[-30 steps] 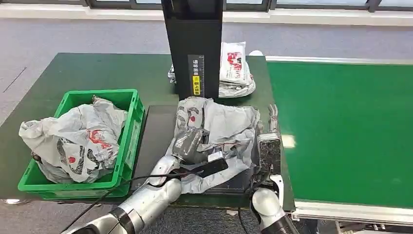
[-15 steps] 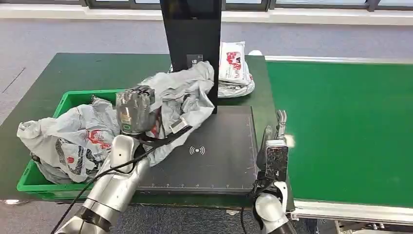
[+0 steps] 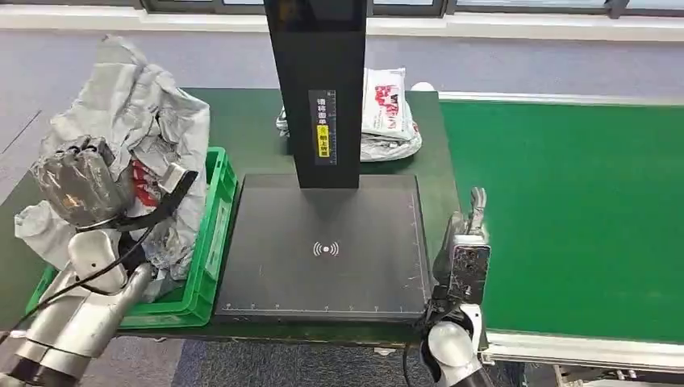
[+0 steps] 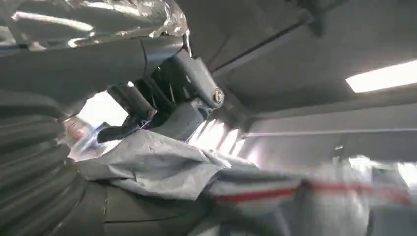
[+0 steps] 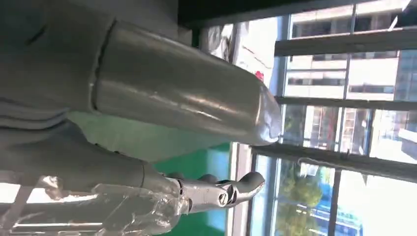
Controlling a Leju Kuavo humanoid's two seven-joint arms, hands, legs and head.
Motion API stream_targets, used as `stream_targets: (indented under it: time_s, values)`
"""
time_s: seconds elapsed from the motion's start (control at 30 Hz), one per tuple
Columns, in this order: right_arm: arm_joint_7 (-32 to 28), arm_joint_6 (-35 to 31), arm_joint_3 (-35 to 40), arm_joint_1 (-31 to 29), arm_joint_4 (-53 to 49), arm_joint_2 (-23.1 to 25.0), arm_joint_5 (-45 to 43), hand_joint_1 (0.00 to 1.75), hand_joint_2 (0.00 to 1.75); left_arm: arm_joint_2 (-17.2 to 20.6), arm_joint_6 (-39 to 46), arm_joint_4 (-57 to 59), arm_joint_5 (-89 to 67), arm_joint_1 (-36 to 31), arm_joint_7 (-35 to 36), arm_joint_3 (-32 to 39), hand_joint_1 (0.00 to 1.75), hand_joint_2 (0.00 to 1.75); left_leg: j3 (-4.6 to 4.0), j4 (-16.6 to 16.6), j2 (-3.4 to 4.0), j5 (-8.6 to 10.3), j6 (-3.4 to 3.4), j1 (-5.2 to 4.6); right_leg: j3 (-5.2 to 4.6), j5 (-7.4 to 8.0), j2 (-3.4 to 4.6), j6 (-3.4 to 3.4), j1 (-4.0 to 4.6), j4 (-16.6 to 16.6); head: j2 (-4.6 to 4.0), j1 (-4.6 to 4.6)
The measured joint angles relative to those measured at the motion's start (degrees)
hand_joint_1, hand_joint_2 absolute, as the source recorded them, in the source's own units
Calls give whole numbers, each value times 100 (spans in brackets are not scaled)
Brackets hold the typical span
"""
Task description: Moved the parcel from conveyor to table for the left to box.
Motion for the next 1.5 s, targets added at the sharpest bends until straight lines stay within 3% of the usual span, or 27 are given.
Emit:
stream_targets:
  time_s: [0.17, 0.3, 0.33, 0.43, 0.63, 0.8, 0.9, 0.97, 1.1, 1.23, 1.27, 1.5]
  values:
    - [2, -17, 0, 29, 0, -39, -55, 0, 0, 594, 0, 262, 0, -51, 0, -186, 175, 175, 1, 0, 12, -3, -5, 0, -6, 1, 13, -1, 0, 0, 0, 0]
    - [2, -17, 0, 29, 0, -53, -61, 0, 0, 790, 0, 363, 0, -50, 2, -254, 175, 175, -1, 0, 11, -3, -5, 0, -3, 1, 13, -1, 0, 0, 0, 2]
    - [0, -20, 0, 29, 0, -55, -64, 0, 0, 847, -7, 357, 0, -10, 0, -260, 2, 175, 2, 0, 13, -8, -12, 0, -8, 1, 14, -1, 0, 0, 0, 2]
    - [4, -35, 0, 52, -2, -68, -116, 0, 0, 676, -138, 876, 0, -186, 0, -388, 0, 175, 5, 2, -9, -8, -11, -5, -1, -2, -6, 0, -6, -2, 0, 0]
    - [138, 66, 0, 178, -122, -85, -44, 0, 0, -231, -278, 2794, 4, -485, -248, -512, 0, 175, 11, 0, -5, -8, -11, -13, 15, 4, -5, -6, -14, -2, 0, 4]
    - [280, 302, 0, 202, -179, -107, -57, 0, 0, -940, -569, 3638, 756, -646, -2116, 191, 0, 175, 42, -5, 13, -16, -8, -23, 29, 0, 11, -1, -26, -2, 0, 0]
    - [387, 395, 0, 195, -240, -179, -114, 0, 0, -1429, -895, 3921, 2423, -680, -3801, 924, 0, 175, 35, -4, 7, -14, -6, -23, 25, 0, 6, -1, -24, -2, 0, 6]
    - [426, 433, 0, 177, -269, -206, -120, 0, 0, -1667, -992, 3980, 3192, -769, -4423, 1316, 0, 175, 36, -4, 4, -15, -6, -23, 28, 0, 2, -1, -26, -2, 0, 2]
    - [442, 492, 0, 126, -269, -234, -129, 0, 0, -1977, -1145, 3836, 4806, -852, -5395, 1781, 0, 175, 39, -4, 10, -17, -7, -23, 28, 0, 8, -1, -26, -2, 0, 0]
    - [448, 514, 0, 102, -269, -249, -131, 0, 0, -2150, -1172, 3722, 5117, -847, -5598, 1995, 0, 175, 38, -6, 1, -16, -6, -23, 30, -2, 2, -1, -24, -2, 0, 0]
    - [448, 516, 0, 97, -269, -249, -131, 0, 0, -2187, -1172, 3692, 5167, -838, -5630, 2039, 0, 0, 38, -6, 1, -16, -6, -23, 30, -2, 1, -1, -24, -2, 0, 0]
    - [262, 527, 0, 89, -236, -256, -219, 0, 0, -2412, -663, 2947, 7229, -544, -6701, 2203, 0, 0, 37, -7, 4, -17, -7, -22, 28, -2, 3, -1, -24, -2, 0, 0]
